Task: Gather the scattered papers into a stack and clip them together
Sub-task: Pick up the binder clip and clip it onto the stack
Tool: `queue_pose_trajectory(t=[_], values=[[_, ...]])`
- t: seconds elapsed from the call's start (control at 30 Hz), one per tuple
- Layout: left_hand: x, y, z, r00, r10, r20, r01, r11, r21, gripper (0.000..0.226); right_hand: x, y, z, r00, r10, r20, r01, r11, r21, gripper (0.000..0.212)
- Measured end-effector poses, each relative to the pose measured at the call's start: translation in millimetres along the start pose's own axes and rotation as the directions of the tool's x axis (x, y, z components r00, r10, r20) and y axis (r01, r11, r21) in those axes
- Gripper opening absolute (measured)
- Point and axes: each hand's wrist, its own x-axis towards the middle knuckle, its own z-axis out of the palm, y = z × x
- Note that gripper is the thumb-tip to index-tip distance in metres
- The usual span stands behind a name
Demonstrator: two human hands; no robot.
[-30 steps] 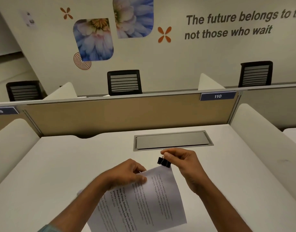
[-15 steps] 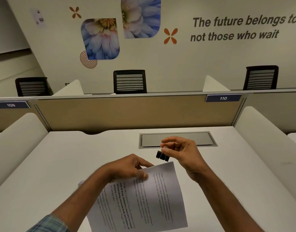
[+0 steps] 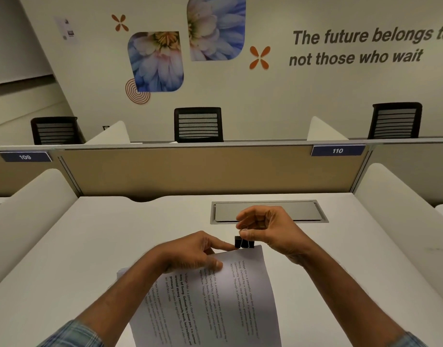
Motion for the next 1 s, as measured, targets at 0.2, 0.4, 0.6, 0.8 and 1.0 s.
queue_pose_trajectory(t=[0.2,0.4,0.6,0.8,1.0], values=[[0.3,-1.0,0.1,1.0,0.006,-0.016,-0.005,1.0,0.025,0.051,-2.0,1.6,-5.8,0.999,0.028,0.038,-0.028,1.0,0.005,0.028],[-0.4,1.6,2.2,1.0,0.008,-0.005,-0.008,0.999,0.037,0.05,-1.8,2.9,-8.6,0.999,0.031,0.04,-0.03,0.999,-0.011,0.024],[-1.1,2.0,4.9,1.0,0.006,-0.012,-0.005,0.998,0.067,0.05,-2.9,4.8,-6.0,0.999,0.024,0.047,-0.023,1.0,-0.015,0.02],[-5.7,1.7,5.1,1.0,0.027,-0.004,-0.027,0.999,0.044,0.049,-4.0,6.5,-6.9,1.0,0.018,0.021,-0.018,1.0,-0.004,0.018],[-8.7,3.9,6.7,1.0,0.008,0.003,-0.008,0.999,0.05,0.05,-5.8,6.8,-2.7,0.999,0.028,0.028,-0.027,0.999,-0.039,0.017]])
